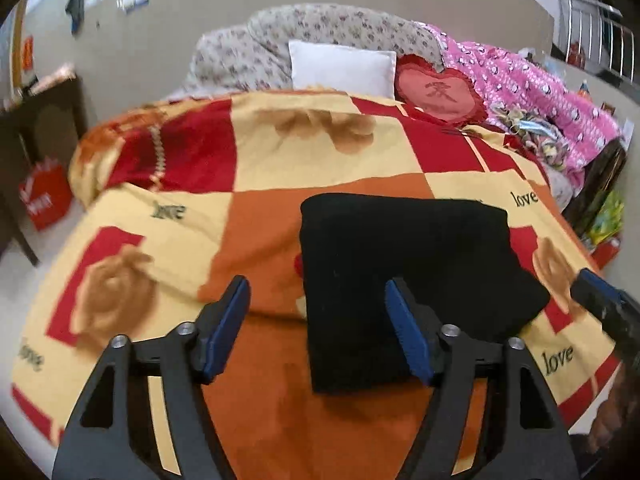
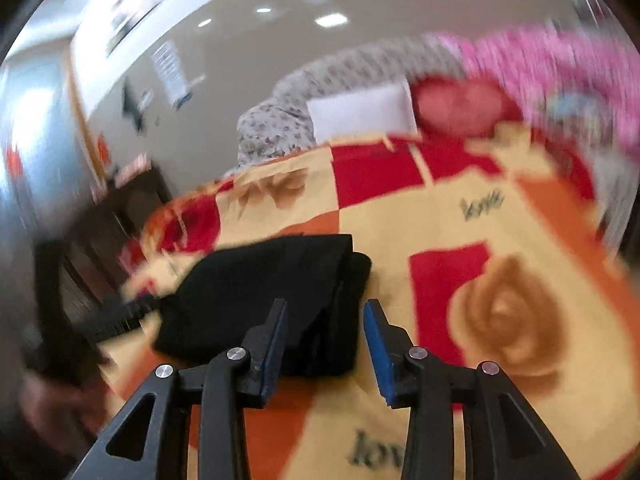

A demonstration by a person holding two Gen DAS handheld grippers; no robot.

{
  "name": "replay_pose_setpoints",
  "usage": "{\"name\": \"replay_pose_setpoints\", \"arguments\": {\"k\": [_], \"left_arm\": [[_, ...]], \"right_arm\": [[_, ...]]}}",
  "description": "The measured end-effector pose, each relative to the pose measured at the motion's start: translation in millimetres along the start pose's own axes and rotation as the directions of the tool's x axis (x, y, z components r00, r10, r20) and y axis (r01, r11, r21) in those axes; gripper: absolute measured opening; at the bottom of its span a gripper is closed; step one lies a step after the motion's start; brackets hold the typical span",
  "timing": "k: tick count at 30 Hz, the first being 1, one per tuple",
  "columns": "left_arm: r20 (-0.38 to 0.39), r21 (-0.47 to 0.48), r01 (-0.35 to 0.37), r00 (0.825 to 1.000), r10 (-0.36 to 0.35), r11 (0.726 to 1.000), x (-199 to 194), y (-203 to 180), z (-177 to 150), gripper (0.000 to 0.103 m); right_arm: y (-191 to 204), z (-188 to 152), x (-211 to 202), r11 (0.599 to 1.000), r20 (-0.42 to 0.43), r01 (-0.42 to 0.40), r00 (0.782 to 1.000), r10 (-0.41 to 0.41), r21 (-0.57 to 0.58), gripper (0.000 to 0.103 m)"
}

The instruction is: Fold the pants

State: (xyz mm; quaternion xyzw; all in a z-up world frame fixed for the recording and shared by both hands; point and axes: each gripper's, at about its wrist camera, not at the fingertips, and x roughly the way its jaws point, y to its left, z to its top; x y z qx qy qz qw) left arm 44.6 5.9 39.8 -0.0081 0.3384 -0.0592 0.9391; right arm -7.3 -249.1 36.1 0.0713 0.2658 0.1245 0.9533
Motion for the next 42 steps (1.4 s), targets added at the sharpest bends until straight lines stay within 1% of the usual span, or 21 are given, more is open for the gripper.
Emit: {"name": "replay_pose_setpoints", "arguments": {"k": [1, 3, 4, 5, 6, 9, 13, 15, 18, 22, 23, 25, 26, 27, 30, 31, 32, 34, 36, 40, 42], "left_arm": [[0.01, 0.012, -0.01, 1.0, 0.01, 1.0, -6.0, -3.5, -2.9, 0.072], [0.022, 0.026, -0.019, 1.0, 0.018, 0.999, -14.5, -7.3, -6.5, 0.072], [0.025, 0.03, -0.018, 1.0, 0.018, 0.999, -18.7, -8.6, -8.2, 0.072], [0.024, 0.031, -0.011, 1.0, 0.011, 0.999, -22.2, -9.7, -9.8, 0.072], [0.025, 0.031, -0.011, 1.0, 0.011, 0.999, -24.7, -11.3, -10.3, 0.072], [0.029, 0.034, -0.019, 0.999, 0.018, 0.999, -30.5, -14.3, -12.1, 0.072], [0.019, 0.04, -0.018, 1.0, 0.017, 0.999, -32.3, -18.8, -14.5, 0.072], [0.018, 0.051, -0.02, 1.0, 0.019, 0.998, -31.7, -21.6, -16.3, 0.072], [-0.006, 0.056, -0.014, 1.0, 0.014, 0.998, -29.1, -24.7, -20.4, 0.072], [-0.015, 0.077, -0.022, 1.0, 0.024, 0.997, -26.4, -30.1, -26.3, 0.072], [-0.015, 0.08, -0.016, 1.0, 0.017, 0.997, -26.2, -30.9, -28.4, 0.079], [-0.007, 0.092, 0.003, 1.0, -0.002, 0.996, -26.9, -32.0, -32.6, 0.087], [0.001, 0.097, 0.008, 1.0, -0.008, 0.995, -27.6, -32.3, -34.4, 0.088], [0.014, 0.099, 0.029, 0.999, -0.031, 0.995, -29.1, -32.3, -36.6, 0.088], [0.016, 0.059, 0.08, 0.997, -0.081, 0.995, -27.8, -27.8, -38.7, 0.089], [0.008, 0.047, 0.099, 0.995, -0.099, 0.994, -26.1, -26.1, -38.3, 0.099], [-0.005, 0.034, 0.11, 0.994, -0.11, 0.993, -23.5, -24.4, -37.7, 0.102], [-0.069, 0.017, 0.111, 0.992, -0.109, 0.994, -15.0, -23.4, -37.0, 0.102], [-0.103, 0.02, 0.123, 0.987, -0.121, 0.992, -12.7, -26.8, -39.8, 0.102], [-0.064, 0.047, 0.115, 0.992, -0.112, 0.992, -26.6, -35.0, -44.4, 0.102], [-0.049, 0.066, 0.088, 0.995, -0.085, 0.994, -32.7, -38.5, -44.4, 0.102]], "right_arm": [[7.8, -9.8, -9.0, 0.997, 0.025, 0.032, 0.999, -0.03, -0.065, 0.037], [17.4, -30.4, -18.8, 0.986, 0.078, 0.065, 0.996, -0.053, -0.154, 0.038], [20.5, -36.9, -17.0, 0.98, 0.08, 0.089, 0.994, -0.076, -0.179, 0.037], [21.3, -40.0, -14.0, 0.974, 0.055, 0.113, 0.993, -0.105, -0.195, 0.037], [21.6, -42.4, -14.4, 0.972, 0.052, 0.118, 0.993, -0.109, -0.203, 0.037], [16.3, -46.0, -10.3, 0.975, 0.023, 0.106, 0.994, -0.103, -0.197, 0.037], [16.5, -47.5, 1.1, 0.97, -0.017, 0.13, 0.99, -0.137, -0.206, 0.037], [18.4, -49.7, 1.0, 0.967, -0.02, 0.133, 0.99, -0.141, -0.217, 0.037], [20.5, -50.2, 0.1, 0.965, -0.014, 0.135, 0.99, -0.142, -0.226, 0.037], [17.2, -49.1, -0.8, 0.969, -0.012, 0.136, 0.99, -0.141, -0.208, 0.037], [15.7, -48.5, -1.8, 0.971, -0.01, 0.132, 0.991, -0.136, -0.198, 0.037], [13.9, -47.5, -3.8, 0.975, -0.005, 0.128, 0.991, -0.131, -0.184, 0.038], [12.4, -47.0, -4.9, 0.977, -0.002, 0.123, 0.992, -0.125, -0.177, 0.037], [11.2, -46.8, -5.5, 0.979, -0.002, 0.114, 0.993, -0.116, -0.169, 0.037], [9.6, -46.3, -5.5, 0.982, -0.004, 0.11, 0.994, -0.112, -0.153, 0.037], [9.3, -46.0, -5.6, 0.983, -0.004, 0.106, 0.994, -0.108, -0.149, 0.038], [9.0, -46.0, -5.5, 0.984, -0.005, 0.102, 0.995, -0.104, -0.145, 0.037], [9.0, -46.0, -4.6, 0.984, -0.009, 0.102, 0.994, -0.104, -0.143, 0.037], [9.6, -46.1, -4.5, 0.984, -0.01, 0.102, 0.994, -0.105, -0.145, 0.037], [10.1, -46.4, -3.5, 0.983, -0.013, 0.105, 0.994, -0.108, -0.149, 0.037], [9.8, -46.4, -3.8, 0.984, -0.013, 0.104, 0.994, -0.107, -0.148, 0.037]]}}
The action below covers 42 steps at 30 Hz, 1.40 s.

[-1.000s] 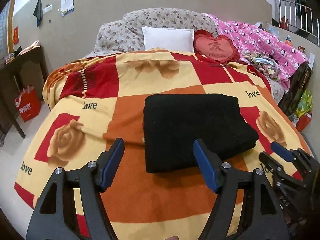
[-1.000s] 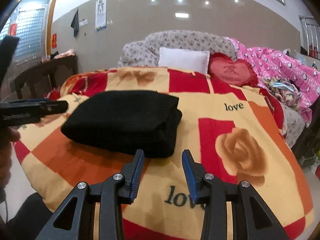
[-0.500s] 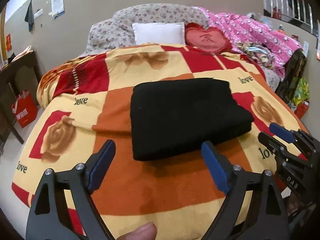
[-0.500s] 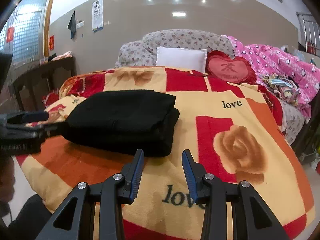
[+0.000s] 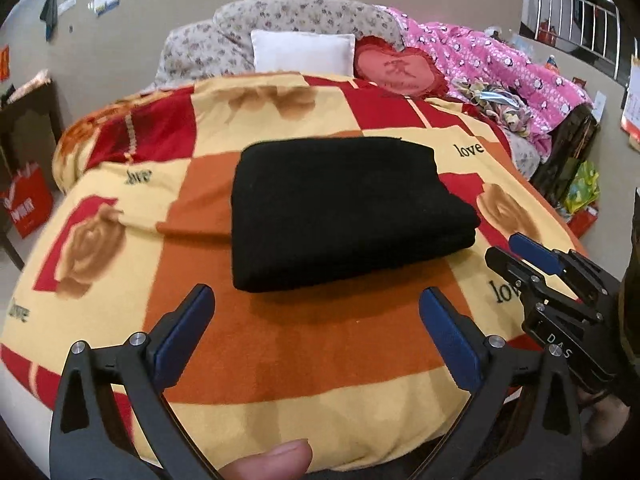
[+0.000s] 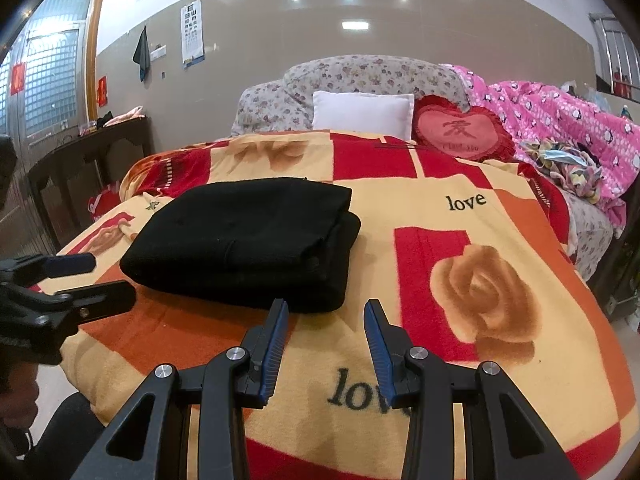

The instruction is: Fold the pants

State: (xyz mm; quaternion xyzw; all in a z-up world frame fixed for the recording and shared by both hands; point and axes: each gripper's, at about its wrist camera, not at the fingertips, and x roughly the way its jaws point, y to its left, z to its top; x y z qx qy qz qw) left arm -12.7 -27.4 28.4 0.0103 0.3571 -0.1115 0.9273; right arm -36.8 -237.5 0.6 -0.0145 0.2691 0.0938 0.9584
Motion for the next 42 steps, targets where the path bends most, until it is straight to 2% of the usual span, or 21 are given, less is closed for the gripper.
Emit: {"name": "replay_pose_setpoints", "arguments": {"k": [2, 11, 22, 42], "left_arm": [[-0.002, 0.018, -0.033, 0.999, 0.033, 0.999, -2.7, -4.0, -0.1, 0.102], [-0.033, 0.019, -0.065, 0.997, 0.066, 0.998, -0.2, -3.9, -1.8, 0.102], [-0.07, 0.019, -0.062, 0.996, 0.063, 0.998, 5.7, -5.1, -4.8, 0.102], [-0.093, 0.025, -0.058, 0.994, 0.06, 0.998, 10.8, -5.8, -9.5, 0.102]], "right_arm": [[0.0, -0.1, 0.2, 1.0, 0.001, 0.0, 1.0, 0.0, 0.002, 0.038], [-3.4, -0.4, -0.5, 1.0, 0.009, 0.002, 1.0, -0.002, 0.014, 0.038], [-3.3, 0.6, -2.2, 1.0, 0.02, -0.007, 1.0, 0.007, 0.007, 0.037], [-1.1, 1.6, -2.2, 1.0, 0.023, -0.004, 1.0, 0.004, 0.001, 0.038]]}}
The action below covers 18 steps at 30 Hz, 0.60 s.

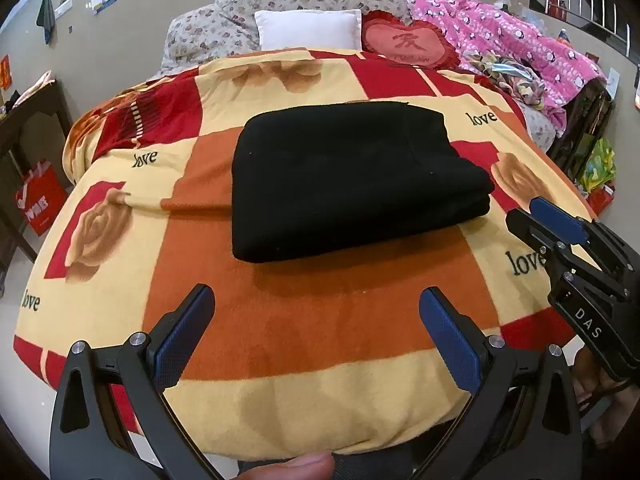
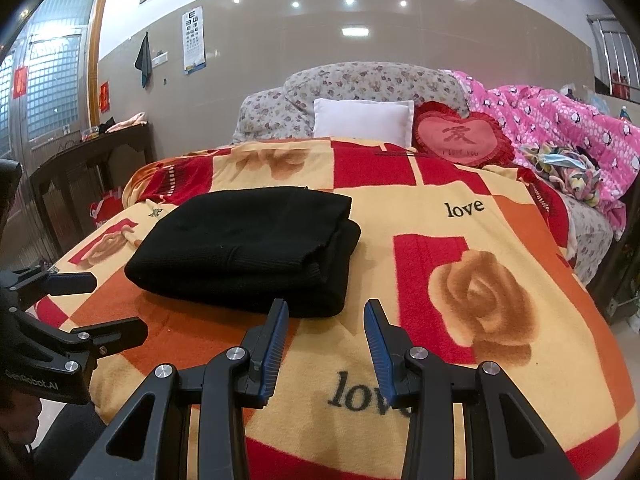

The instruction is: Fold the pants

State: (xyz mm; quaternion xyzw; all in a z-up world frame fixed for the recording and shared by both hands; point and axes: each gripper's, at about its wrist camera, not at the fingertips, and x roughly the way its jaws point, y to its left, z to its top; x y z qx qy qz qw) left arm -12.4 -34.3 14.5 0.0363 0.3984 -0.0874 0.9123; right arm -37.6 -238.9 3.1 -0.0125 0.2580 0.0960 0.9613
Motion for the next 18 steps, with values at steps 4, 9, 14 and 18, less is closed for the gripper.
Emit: {"name": "replay_pose_setpoints", "arguments": {"k": [4, 9, 14, 18], "left_arm": [[-0.002, -0.007, -0.001, 1.0, 0.001, 1.0, 0.3, 1.8, -0.1, 0.102], [-0.005, -0.008, -0.006, 1.0, 0.006, 1.0, 1.4, 2.6, -0.2, 0.102], [-0.007, -0.005, -0.005, 1.0, 0.005, 1.0, 2.0, 3.0, -0.1, 0.102], [-0.009, -0.004, -0.006, 1.0, 0.006, 1.0, 2.8, 3.7, -0.7, 0.102]], "right_arm": [[0.8, 0.3, -1.7, 1.0, 0.005, 0.002, 1.0, -0.002, -0.003, 0.038], [0.6, 0.4, -1.9, 1.0, 0.005, 0.002, 1.0, -0.002, -0.004, 0.038], [1.0, 1.2, -3.0, 1.0, 0.008, 0.001, 1.0, -0.001, -0.007, 0.038], [1.3, 1.0, -3.0, 1.0, 0.007, 0.001, 1.0, -0.001, -0.008, 0.038]]}}
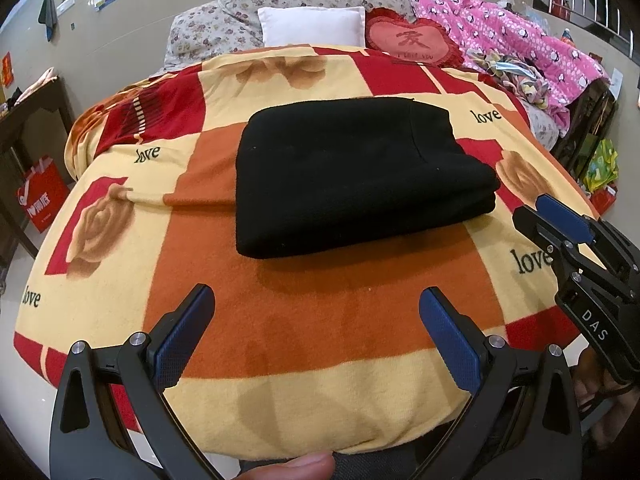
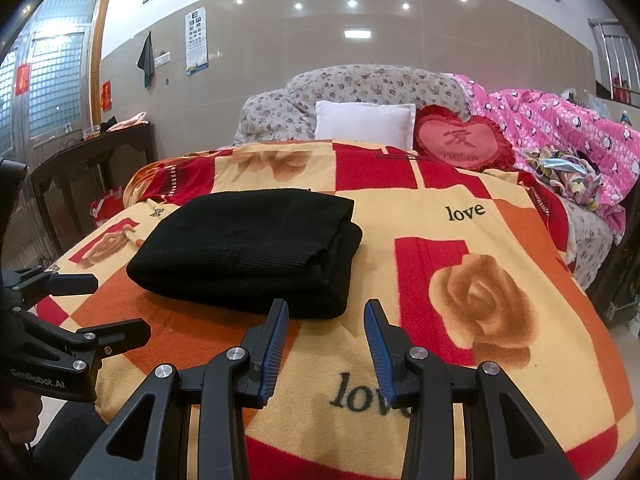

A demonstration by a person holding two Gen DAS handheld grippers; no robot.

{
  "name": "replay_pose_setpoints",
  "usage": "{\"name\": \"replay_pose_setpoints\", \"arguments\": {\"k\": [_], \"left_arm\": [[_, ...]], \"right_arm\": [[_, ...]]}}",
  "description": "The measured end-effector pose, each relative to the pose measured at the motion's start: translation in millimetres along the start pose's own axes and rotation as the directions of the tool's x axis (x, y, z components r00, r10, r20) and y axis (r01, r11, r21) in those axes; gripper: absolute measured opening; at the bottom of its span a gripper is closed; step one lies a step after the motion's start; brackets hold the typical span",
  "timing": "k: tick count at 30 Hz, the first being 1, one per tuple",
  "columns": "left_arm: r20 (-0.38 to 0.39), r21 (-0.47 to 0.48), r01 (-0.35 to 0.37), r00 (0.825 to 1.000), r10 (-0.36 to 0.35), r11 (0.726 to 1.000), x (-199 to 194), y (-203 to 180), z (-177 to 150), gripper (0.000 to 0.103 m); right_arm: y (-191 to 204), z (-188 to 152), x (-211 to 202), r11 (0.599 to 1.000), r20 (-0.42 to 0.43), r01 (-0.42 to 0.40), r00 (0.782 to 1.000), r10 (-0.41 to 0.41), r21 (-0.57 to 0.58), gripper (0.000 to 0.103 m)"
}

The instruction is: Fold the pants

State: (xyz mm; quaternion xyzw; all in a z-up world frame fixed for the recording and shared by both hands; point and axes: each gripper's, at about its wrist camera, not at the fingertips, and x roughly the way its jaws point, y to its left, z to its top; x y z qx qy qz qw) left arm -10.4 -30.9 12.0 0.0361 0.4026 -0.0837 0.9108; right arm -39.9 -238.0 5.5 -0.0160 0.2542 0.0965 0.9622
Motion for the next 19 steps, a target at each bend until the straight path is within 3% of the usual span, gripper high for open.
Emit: {"name": "replay_pose_setpoints", "arguments": {"k": [11, 19], "left_arm": [[-0.013, -0.011, 0.012, 1.0, -0.013, 1.0, 3.1, 0.6, -2.7, 0.103], [0.033, 0.008, -0.012, 0.999, 0.012, 1.0, -3.3, -2.6, -5.3, 0.102]], "right_arm": [[0.8, 0.7, -0.8, 1.0, 0.001, 0.001, 1.0, -0.001, -0.001, 0.037], [1.4, 1.1, -1.2, 1.0, 0.003, -0.001, 1.0, 0.001, -0.002, 0.038]]}}
